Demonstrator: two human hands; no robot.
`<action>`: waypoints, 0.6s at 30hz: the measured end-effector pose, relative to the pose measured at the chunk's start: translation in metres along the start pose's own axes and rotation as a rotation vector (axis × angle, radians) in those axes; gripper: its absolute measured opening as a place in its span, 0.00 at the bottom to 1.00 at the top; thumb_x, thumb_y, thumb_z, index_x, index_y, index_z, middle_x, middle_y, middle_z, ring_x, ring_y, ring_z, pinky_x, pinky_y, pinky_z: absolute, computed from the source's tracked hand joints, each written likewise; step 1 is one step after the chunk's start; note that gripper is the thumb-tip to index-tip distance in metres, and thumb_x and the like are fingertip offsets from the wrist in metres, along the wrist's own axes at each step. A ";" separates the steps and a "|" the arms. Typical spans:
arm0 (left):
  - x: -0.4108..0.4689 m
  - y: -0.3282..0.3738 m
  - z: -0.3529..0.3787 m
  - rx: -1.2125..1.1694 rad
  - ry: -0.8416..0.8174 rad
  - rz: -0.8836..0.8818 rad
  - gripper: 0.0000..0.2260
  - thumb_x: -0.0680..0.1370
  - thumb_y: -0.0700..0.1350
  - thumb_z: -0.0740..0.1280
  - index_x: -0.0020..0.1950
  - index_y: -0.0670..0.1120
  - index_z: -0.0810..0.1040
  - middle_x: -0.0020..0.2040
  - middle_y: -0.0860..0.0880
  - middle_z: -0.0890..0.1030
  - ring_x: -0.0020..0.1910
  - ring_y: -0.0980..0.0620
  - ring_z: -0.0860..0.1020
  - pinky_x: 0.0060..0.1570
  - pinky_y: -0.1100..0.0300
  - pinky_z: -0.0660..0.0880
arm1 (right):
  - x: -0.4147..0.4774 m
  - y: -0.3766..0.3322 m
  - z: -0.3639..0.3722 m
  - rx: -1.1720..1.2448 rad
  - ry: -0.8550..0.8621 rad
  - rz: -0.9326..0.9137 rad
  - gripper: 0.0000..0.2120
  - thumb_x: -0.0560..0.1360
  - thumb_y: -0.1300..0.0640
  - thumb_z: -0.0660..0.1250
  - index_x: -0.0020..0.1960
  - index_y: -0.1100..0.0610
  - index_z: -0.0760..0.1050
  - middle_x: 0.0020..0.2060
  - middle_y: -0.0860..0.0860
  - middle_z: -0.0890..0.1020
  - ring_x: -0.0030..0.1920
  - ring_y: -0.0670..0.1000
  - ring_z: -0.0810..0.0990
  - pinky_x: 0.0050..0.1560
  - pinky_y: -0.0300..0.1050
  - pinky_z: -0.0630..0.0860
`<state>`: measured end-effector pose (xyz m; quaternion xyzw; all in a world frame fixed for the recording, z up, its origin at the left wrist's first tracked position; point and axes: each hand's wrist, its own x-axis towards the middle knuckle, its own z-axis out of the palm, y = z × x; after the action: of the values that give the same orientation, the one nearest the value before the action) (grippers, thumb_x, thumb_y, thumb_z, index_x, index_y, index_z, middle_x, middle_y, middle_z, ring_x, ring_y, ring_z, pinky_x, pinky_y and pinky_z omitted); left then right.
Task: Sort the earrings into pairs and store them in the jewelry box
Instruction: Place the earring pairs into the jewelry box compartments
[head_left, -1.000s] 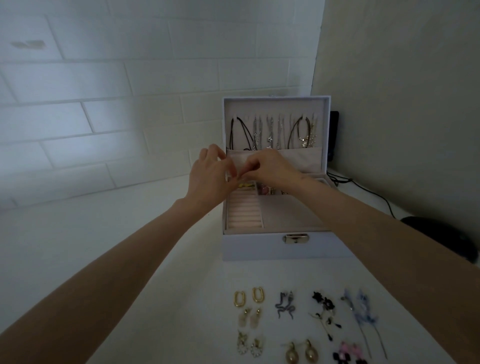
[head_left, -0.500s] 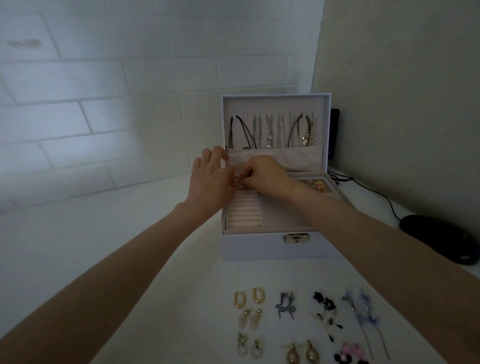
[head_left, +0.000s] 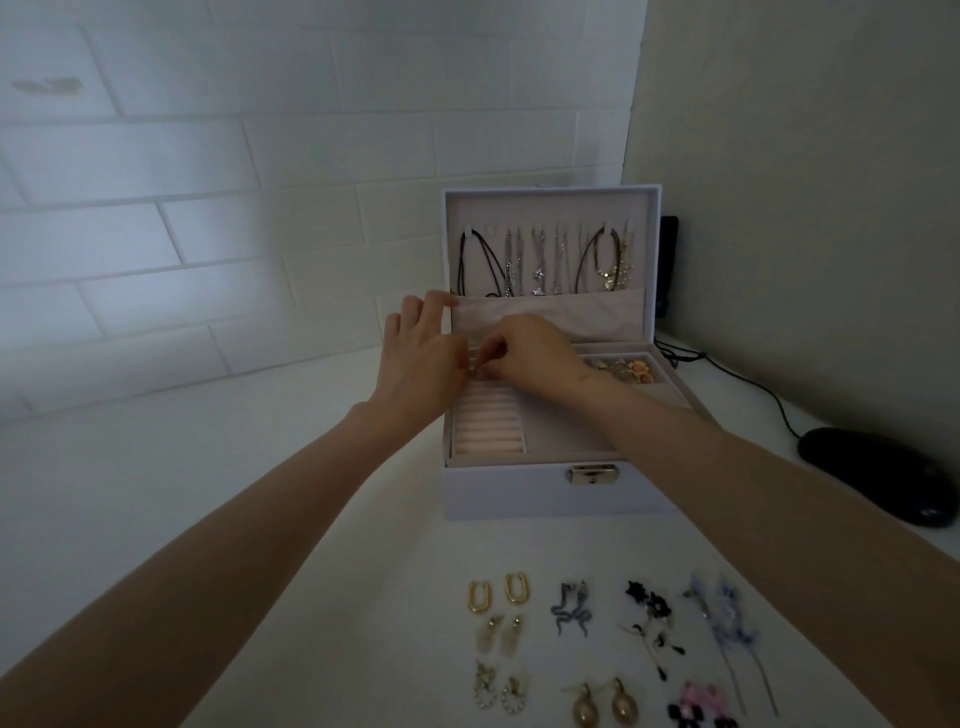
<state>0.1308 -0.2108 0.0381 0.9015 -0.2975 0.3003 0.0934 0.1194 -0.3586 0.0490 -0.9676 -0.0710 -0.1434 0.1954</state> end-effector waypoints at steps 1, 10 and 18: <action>0.001 0.001 0.000 0.012 0.005 0.017 0.06 0.68 0.42 0.71 0.31 0.44 0.80 0.59 0.39 0.75 0.51 0.38 0.73 0.44 0.51 0.65 | 0.000 -0.001 0.000 -0.008 0.008 -0.008 0.06 0.70 0.55 0.70 0.46 0.52 0.84 0.44 0.49 0.84 0.47 0.48 0.80 0.50 0.44 0.76; -0.002 0.001 0.002 0.069 0.028 0.120 0.08 0.65 0.44 0.65 0.28 0.46 0.81 0.52 0.40 0.79 0.46 0.41 0.74 0.42 0.54 0.63 | -0.006 -0.001 -0.002 -0.159 0.007 -0.078 0.08 0.70 0.53 0.66 0.36 0.56 0.80 0.36 0.50 0.79 0.42 0.51 0.75 0.43 0.43 0.62; -0.007 -0.005 -0.002 -0.009 0.059 0.030 0.01 0.68 0.40 0.72 0.39 0.44 0.83 0.56 0.42 0.77 0.50 0.38 0.73 0.45 0.52 0.65 | -0.011 0.006 -0.033 -0.091 0.005 -0.038 0.09 0.71 0.58 0.67 0.47 0.48 0.83 0.34 0.41 0.75 0.41 0.43 0.74 0.44 0.37 0.66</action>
<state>0.1282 -0.2026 0.0357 0.8873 -0.3094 0.3266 0.1019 0.1020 -0.3784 0.0722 -0.9736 -0.0822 -0.1526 0.1488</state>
